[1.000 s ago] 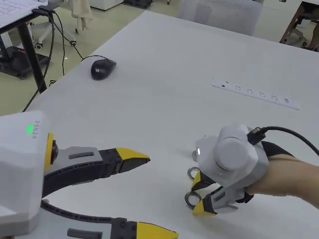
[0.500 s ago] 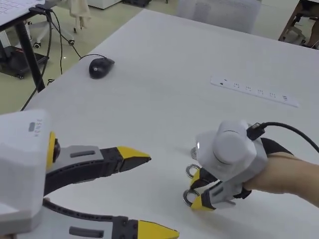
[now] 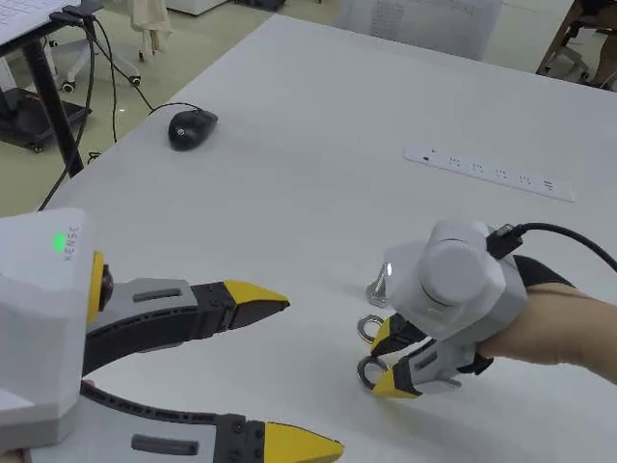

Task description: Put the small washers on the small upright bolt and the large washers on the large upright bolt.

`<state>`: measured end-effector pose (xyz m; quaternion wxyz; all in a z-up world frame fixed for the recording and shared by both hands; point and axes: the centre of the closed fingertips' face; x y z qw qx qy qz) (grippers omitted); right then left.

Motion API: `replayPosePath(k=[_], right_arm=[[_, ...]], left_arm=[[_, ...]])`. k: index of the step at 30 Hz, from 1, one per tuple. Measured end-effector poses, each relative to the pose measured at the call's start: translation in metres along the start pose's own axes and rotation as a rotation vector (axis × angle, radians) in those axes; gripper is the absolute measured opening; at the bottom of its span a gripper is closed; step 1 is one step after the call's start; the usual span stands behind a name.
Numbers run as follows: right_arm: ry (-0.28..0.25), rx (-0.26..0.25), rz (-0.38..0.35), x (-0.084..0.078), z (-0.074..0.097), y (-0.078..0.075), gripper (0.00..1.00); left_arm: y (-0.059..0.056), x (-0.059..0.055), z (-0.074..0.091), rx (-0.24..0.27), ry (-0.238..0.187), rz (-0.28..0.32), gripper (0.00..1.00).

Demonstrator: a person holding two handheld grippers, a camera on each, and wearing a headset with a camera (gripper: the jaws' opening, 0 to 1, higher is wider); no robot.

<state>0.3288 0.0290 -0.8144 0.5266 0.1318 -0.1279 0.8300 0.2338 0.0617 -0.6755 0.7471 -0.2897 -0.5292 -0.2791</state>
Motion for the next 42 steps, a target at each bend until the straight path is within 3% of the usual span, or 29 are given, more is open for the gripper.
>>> replayPosePath(k=[6,7,8,18,25,29,42], right_arm=[[-0.003,-0.05,-0.002,-0.002,0.024,-0.019,0.22],[-0.002,-0.061,-0.005,-0.003,0.028,-0.024,0.22],[-0.004,-0.096,-0.008,-0.003,0.041,-0.04,0.22],[-0.005,-0.151,0.0,0.004,0.06,-0.071,0.22],[-0.006,-0.166,0.01,0.012,0.061,-0.088,0.22],[0.005,-0.156,0.011,0.008,0.056,-0.094,0.22],[0.032,-0.127,0.022,0.004,0.044,-0.102,0.22]], left_arm=[[0.0,0.0,-0.003,-0.009,0.003,-0.001,0.61],[-0.001,0.0,-0.004,-0.011,0.005,-0.002,0.61],[-0.001,0.0,-0.006,-0.016,0.003,-0.001,0.61],[0.002,0.0,-0.008,-0.017,0.005,0.004,0.61],[0.005,-0.001,-0.009,-0.018,0.008,0.012,0.61],[0.007,-0.002,-0.008,-0.016,0.012,0.014,0.61],[0.012,-0.001,-0.009,-0.011,0.007,0.02,0.61]])
Point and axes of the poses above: the centre of the closed fingertips' face, and the gripper's own axes: z roughly backward along the fingers, y roughly to its left, x roughly out of its top, and after that the axes turned 3 degrees about -x, right-handed
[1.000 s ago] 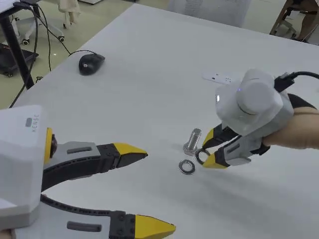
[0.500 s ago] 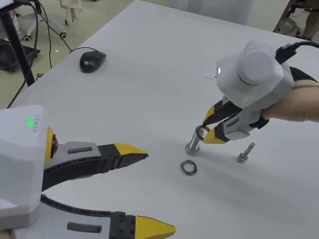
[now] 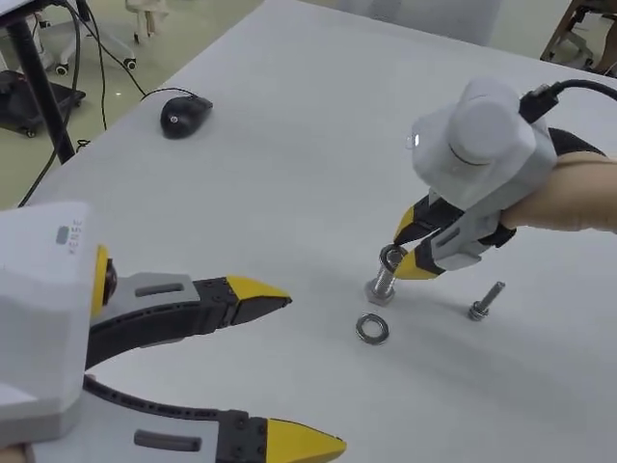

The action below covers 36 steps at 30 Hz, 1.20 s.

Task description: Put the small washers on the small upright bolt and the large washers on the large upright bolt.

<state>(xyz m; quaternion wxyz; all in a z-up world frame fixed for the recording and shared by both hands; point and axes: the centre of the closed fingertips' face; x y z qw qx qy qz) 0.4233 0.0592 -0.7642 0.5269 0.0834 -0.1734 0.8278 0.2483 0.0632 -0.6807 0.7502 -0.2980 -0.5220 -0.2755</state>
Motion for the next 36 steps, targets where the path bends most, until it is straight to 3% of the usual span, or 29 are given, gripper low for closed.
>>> replayPosePath(k=[12,18,24,36], right_arm=[[-0.003,0.016,0.006,0.004,-0.003,0.001,0.22],[0.031,0.018,0.065,0.005,-0.003,0.005,0.22],[0.071,0.034,0.104,0.001,-0.012,0.007,0.22],[0.1,0.071,0.084,-0.006,-0.034,0.008,0.23]], left_arm=[[0.001,-0.005,0.0,0.003,0.005,0.011,0.61],[0.003,-0.004,0.001,0.009,-0.003,0.014,0.61],[0.003,-0.003,0.002,0.012,-0.006,0.015,0.61],[0.004,-0.004,0.003,0.018,-0.009,0.023,0.6]])
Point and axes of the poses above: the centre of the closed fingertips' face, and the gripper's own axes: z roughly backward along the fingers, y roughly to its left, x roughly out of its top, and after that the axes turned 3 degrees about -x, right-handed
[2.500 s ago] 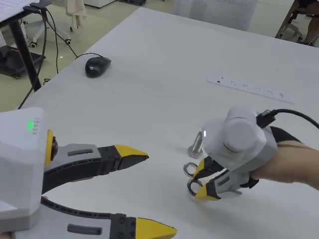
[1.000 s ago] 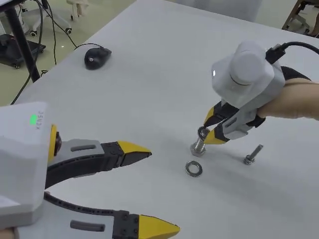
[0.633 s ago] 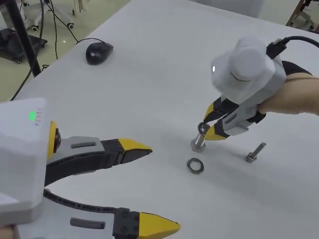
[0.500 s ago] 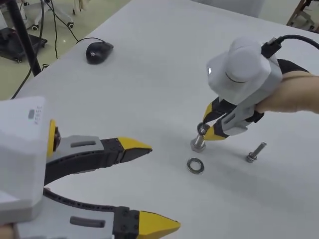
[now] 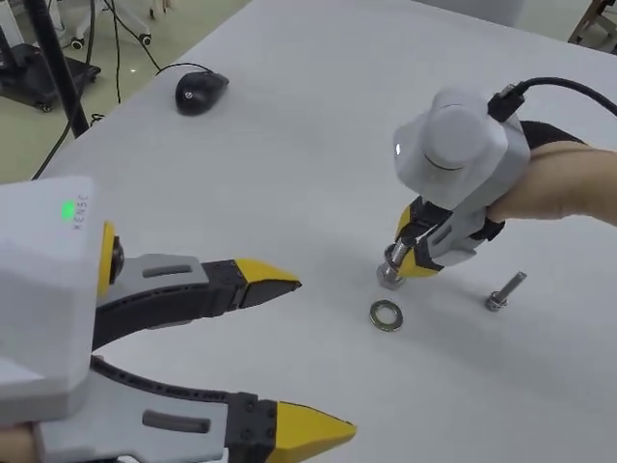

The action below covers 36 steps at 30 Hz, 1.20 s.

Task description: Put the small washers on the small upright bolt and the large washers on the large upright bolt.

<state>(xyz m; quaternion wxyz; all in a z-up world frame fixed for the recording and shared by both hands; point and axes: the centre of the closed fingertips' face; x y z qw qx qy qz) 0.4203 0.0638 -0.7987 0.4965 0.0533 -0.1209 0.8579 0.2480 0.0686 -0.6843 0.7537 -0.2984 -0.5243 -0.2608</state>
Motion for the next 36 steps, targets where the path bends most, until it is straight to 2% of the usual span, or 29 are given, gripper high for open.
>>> replayPosePath(k=[8,19,36], right_arm=[[-0.005,0.032,-0.026,-0.003,-0.009,0.0,0.23],[-0.018,0.038,-0.021,-0.006,-0.014,0.0,0.24],[-0.013,0.012,-0.044,-0.017,-0.004,0.004,0.23]], left_arm=[[0.004,-0.001,0.001,0.01,0.001,0.005,0.6],[0.006,-0.002,0.0,0.012,0.002,0.008,0.61],[0.002,-0.001,0.002,0.013,0.001,-0.003,0.61]])
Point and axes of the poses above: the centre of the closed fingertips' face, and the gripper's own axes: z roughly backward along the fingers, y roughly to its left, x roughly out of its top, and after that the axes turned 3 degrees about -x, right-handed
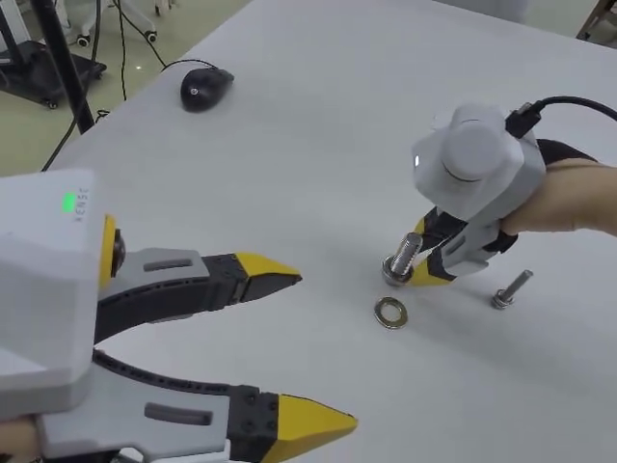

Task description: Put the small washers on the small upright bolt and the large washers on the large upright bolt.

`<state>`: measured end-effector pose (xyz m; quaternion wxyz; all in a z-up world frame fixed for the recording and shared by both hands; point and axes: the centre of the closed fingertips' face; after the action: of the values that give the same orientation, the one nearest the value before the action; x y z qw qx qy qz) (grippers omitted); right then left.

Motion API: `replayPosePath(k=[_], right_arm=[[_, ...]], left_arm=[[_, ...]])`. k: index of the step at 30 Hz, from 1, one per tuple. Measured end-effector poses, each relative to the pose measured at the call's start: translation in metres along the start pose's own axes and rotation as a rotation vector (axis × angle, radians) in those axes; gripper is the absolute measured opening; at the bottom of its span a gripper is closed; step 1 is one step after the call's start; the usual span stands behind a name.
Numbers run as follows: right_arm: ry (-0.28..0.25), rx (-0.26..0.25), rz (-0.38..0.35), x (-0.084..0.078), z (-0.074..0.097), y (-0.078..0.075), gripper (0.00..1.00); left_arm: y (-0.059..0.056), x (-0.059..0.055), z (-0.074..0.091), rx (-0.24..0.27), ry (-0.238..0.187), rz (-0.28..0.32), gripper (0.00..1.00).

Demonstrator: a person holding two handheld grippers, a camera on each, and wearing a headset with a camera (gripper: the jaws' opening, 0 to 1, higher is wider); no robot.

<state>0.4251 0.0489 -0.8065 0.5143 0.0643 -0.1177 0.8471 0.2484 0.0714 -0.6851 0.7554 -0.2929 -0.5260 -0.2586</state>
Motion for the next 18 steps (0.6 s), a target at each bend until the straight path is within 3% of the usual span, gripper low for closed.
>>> replayPosePath(k=[8,18], right_arm=[[0.003,-0.004,-0.012,-0.005,0.004,0.002,0.23],[0.001,0.002,-0.026,-0.004,0.006,0.018,0.23]], left_arm=[[-0.002,0.003,0.001,0.0,0.001,-0.011,0.61],[-0.007,0.006,0.002,0.0,-0.004,-0.025,0.61]])
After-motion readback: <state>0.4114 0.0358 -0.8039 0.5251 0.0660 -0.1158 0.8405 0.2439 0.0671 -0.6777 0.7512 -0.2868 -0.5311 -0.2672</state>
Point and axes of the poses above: the centre of the closed fingertips' face, and the gripper's own axes: z roughly backward along the fingers, y roughly to its left, x roughly out of its top, and after that the axes turned 3 degrees about -x, right-handed
